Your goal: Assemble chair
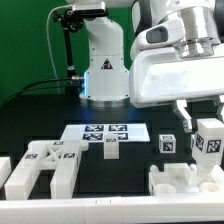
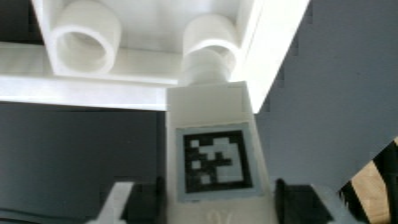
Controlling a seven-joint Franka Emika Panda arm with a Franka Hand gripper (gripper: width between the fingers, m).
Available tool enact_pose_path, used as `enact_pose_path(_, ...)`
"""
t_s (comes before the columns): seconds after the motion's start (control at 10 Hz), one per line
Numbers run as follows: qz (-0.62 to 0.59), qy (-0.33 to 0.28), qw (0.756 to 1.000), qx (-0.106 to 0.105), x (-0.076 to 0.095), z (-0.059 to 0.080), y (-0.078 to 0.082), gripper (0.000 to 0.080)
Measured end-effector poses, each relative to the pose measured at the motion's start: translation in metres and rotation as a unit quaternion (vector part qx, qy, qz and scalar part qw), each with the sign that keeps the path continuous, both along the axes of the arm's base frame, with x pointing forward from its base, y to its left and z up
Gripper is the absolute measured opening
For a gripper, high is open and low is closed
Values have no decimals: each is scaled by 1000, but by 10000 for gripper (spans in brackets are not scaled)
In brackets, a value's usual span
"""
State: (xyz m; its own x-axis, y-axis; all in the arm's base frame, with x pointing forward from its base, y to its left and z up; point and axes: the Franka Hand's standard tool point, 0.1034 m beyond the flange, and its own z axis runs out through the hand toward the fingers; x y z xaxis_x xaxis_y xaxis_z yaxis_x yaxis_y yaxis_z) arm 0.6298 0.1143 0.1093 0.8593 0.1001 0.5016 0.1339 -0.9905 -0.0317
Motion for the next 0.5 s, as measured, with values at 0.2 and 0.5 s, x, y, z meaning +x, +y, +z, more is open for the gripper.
enact_pose_path(0.2,2,3,1000,0,2,-9,3,287)
enact_pose_path(0.5,3,2,1000,0,3,-12,6,287)
